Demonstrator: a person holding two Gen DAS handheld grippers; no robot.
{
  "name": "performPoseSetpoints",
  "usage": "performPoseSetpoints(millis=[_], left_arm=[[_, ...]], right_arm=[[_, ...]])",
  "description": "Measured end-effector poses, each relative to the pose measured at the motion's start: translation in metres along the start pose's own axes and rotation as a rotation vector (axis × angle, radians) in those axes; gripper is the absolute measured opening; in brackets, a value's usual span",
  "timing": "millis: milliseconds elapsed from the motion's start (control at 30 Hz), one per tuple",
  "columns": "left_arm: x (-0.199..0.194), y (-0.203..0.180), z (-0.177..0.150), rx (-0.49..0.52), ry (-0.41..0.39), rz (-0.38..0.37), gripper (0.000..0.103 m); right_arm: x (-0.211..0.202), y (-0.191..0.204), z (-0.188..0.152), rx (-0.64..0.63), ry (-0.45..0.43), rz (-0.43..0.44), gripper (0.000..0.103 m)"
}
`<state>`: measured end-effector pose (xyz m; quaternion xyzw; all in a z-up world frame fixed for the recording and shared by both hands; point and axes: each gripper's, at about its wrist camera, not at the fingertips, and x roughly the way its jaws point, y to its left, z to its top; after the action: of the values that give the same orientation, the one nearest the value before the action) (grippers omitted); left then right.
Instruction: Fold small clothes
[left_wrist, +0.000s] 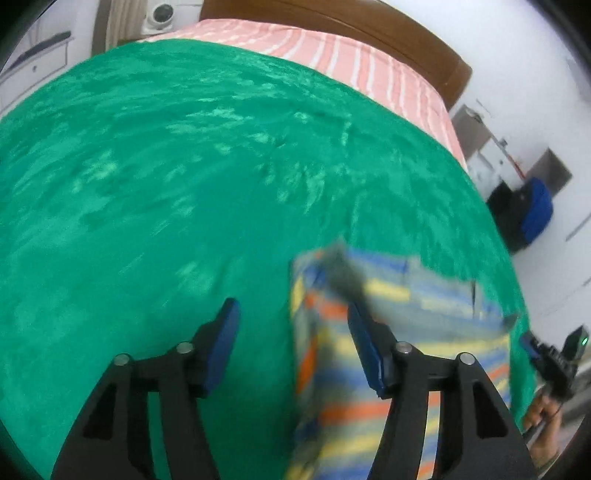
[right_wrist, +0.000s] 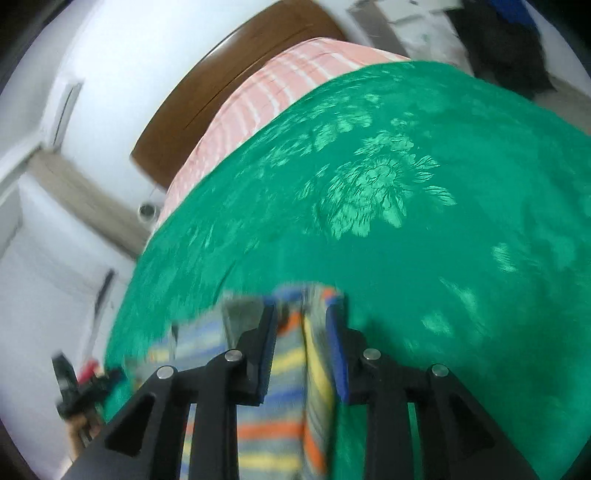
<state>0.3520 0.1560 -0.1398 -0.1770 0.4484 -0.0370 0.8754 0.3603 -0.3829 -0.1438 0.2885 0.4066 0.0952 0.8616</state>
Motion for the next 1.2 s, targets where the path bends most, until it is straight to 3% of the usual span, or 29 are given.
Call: performPoseSetpoints(millis=[133, 233, 300, 433, 467, 533, 567, 633, 700, 800, 867, 1033, 1100, 1200], left_arm=[[-0.03, -0.011, -0.05, 0.154, 0.01, -0.03, 0.067], [-0.043, -0.014, -0.094, 0.255, 0.004, 0.086, 0.074], [-0.049, -0.009, -0.116, 0.263, -0.012, 0.137, 0.079], [-0.049, 0.007, -0.149, 0.222, -0.023, 0.188, 0.089], [-0.051, 0.008, -0.157, 0.218, -0.047, 0.2, 0.092], [-0.054, 0.008, -0.17, 0.231, -0.087, 0.217, 0.097], [-0.053, 0.008, -0.172, 0.238, -0.106, 0.226, 0.098], [-0.049, 0.007, -0.174, 0.241, -0.129, 0.232, 0.1], [-0.047, 0.008, -0.173, 0.237, -0.132, 0.225, 0.101], [-0.045, 0.01, -0.171, 0.23, -0.127, 0.215, 0.102], [-0.045, 0.009, -0.172, 0.232, -0.125, 0.216, 0.102], [-0.045, 0.007, -0.172, 0.236, -0.122, 0.224, 0.102], [-0.044, 0.007, -0.17, 0.239, -0.121, 0.229, 0.102], [-0.043, 0.007, -0.17, 0.241, -0.121, 0.231, 0.102]], right_arm=[[-0.028, 0.042, -0.029, -0.25, 0.084, 0.018, 0.029], [-0.014, 0.072, -0.045, -0.291, 0.242, 0.081, 0.029], [0.012, 0.088, -0.046, -0.271, 0.33, 0.111, 0.029], [0.109, 0.098, -0.025, -0.207, 0.502, 0.043, 0.032], [0.128, 0.1, -0.012, -0.183, 0.469, 0.039, 0.03], [0.131, 0.107, 0.01, -0.164, 0.298, 0.003, 0.031], [0.121, 0.113, 0.021, -0.127, 0.184, 0.018, 0.033], [0.104, 0.126, 0.021, -0.091, 0.109, 0.093, 0.034], [0.097, 0.146, 0.011, -0.147, 0.154, 0.126, 0.04], [0.096, 0.192, -0.033, -0.347, 0.327, 0.166, 0.043], [0.099, 0.208, -0.062, -0.399, 0.41, 0.199, 0.043], [0.096, 0.236, -0.151, -0.616, 0.51, 0.191, 0.044], [0.087, 0.242, -0.177, -0.694, 0.494, 0.148, 0.046], [0.047, 0.249, -0.18, -0.704, 0.422, 0.183, 0.046]])
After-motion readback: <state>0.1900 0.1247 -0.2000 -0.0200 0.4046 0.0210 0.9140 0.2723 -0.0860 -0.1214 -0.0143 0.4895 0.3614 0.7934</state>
